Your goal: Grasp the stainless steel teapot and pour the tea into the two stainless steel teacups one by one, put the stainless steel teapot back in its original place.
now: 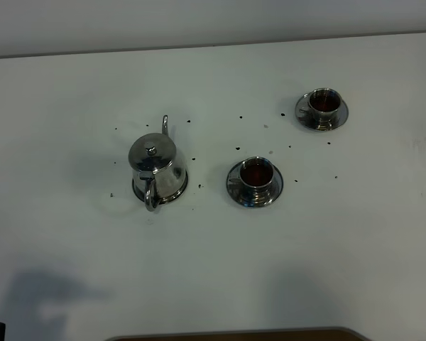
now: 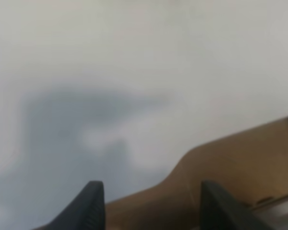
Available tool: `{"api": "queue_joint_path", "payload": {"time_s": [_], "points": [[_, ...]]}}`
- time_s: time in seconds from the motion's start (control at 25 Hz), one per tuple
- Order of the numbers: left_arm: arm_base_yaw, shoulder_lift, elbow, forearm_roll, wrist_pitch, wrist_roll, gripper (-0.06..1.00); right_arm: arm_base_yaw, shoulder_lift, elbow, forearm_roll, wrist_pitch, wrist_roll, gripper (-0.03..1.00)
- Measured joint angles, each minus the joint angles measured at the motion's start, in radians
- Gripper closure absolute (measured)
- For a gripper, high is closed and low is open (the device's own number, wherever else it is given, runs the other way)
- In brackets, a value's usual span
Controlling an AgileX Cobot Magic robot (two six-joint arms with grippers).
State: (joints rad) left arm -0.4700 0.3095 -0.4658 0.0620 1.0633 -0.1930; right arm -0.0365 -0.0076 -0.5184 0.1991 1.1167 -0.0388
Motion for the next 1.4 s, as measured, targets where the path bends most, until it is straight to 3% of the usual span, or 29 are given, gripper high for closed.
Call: {"api": "queue_joint_path", "payload": {"time_s": [0.16, 0.36, 0.48, 1.4], "points": [[0.092, -0.029, 0.0, 0.0, 0.001, 0.0, 0.45, 0.0, 0.0, 0.0, 0.0, 0.0, 0.0, 0.73], [0.278, -0.07, 0.0, 0.0, 0.0, 0.001, 0.45, 0.0, 0.0, 0.0, 0.0, 0.0, 0.0, 0.73], [0.33, -0.108, 0.0, 0.001, 0.001, 0.001, 0.45, 0.0, 0.0, 0.0, 0.0, 0.0, 0.0, 0.73], [0.347, -0.314, 0.0, 0.019, 0.003, 0.004, 0.45, 0.042, 0.0, 0.0, -0.004, 0.0, 0.0, 0.73]]}}
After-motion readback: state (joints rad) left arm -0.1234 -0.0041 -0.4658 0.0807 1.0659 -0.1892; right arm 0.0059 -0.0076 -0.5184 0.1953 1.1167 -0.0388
